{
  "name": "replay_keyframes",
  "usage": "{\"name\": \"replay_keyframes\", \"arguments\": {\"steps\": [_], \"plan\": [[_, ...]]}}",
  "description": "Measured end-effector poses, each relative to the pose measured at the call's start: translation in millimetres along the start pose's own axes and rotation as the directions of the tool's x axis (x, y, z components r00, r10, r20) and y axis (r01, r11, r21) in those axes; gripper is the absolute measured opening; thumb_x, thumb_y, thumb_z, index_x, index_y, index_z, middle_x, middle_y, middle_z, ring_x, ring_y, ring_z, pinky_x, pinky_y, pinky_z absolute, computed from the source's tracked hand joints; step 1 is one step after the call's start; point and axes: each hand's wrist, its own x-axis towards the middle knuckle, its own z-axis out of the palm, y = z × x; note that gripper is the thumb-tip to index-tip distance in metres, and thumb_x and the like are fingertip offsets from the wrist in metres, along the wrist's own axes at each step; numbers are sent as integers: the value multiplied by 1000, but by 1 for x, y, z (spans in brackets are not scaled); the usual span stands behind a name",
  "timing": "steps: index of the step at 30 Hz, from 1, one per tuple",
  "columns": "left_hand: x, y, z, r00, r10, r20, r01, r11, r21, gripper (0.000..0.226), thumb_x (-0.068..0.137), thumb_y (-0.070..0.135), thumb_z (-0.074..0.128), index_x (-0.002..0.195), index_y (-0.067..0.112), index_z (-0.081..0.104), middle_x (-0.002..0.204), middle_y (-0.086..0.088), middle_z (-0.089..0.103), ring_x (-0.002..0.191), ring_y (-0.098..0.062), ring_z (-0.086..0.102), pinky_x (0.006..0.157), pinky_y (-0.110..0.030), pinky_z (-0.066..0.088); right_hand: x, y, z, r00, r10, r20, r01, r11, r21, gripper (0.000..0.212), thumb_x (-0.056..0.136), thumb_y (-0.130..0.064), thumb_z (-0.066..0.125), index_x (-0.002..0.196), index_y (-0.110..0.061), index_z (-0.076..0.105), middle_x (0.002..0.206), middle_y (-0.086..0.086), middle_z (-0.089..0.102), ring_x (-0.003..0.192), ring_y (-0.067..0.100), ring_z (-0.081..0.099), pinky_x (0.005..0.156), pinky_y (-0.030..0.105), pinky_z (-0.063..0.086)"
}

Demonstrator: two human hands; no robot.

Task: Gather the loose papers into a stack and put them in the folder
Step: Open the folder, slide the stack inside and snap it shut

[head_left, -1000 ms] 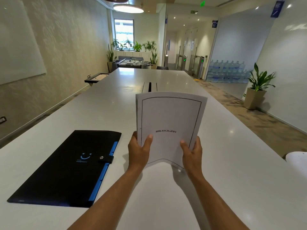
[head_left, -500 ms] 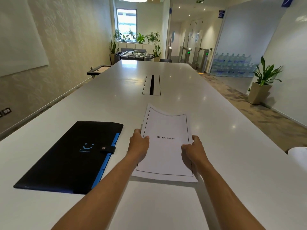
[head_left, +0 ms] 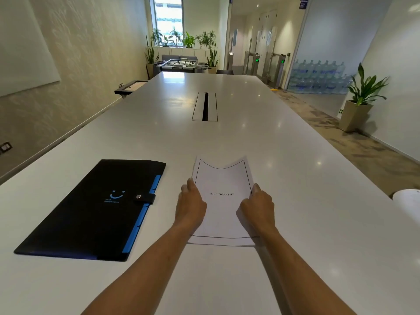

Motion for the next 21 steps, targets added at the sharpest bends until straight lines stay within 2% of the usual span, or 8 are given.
{"name": "replay_keyframes", "arguments": {"steps": [2,5,9,13,17,19,21], "plan": [[-1,-3,3,999,39,-11,-37,989,141,65,95,11,52,150,4,17,140,-16,42,120,-27,46,96,-32,42,1,1,3,1000,-10,-8,10,997,-76,25,72,0,45,97,-3,45,90,15,56,74,32,49,65,34,37],[-3,-10,8,996,70,-52,-50,947,317,63,95,21,48,149,4,20,140,-15,43,119,-26,45,96,-33,40,1,9,12,996,-72,-48,60,975,-213,40,73,-8,44,110,4,52,101,18,59,85,33,55,71,37,45],[-4,-14,12,994,87,-61,-55,912,406,62,92,20,44,149,7,23,149,-12,33,127,-28,36,100,-38,33,-5,15,19,988,-108,-106,62,926,-372,49,79,-16,44,123,4,50,111,17,58,97,33,53,80,40,44],[-1,-15,12,995,96,-26,-77,916,395,53,93,17,42,145,12,33,149,-8,34,130,-26,33,101,-37,29,-5,13,17,990,-68,-124,9,908,-420,42,82,-21,44,118,-2,53,114,12,58,103,31,50,81,41,41],[2,-19,2,996,94,10,-92,947,308,50,99,28,40,146,14,34,152,-7,32,134,-26,30,106,-39,28,-4,9,14,991,-56,-120,7,925,-379,34,89,-29,43,112,-8,58,115,14,59,107,32,49,86,44,38],[4,-20,-7,992,119,-51,-106,970,217,50,99,35,42,145,17,37,151,-5,35,135,-24,29,108,-39,28,-1,-1,11,988,-63,-140,11,940,-341,41,92,-37,43,119,-10,58,122,15,57,114,34,47,91,45,37],[7,-24,-20,974,146,-171,-119,980,160,45,98,34,47,140,19,46,146,-3,43,135,-21,32,108,-38,29,3,-15,12,979,-116,-168,63,953,-295,47,93,-42,45,128,-12,56,130,15,55,121,34,45,95,46,36]]}}
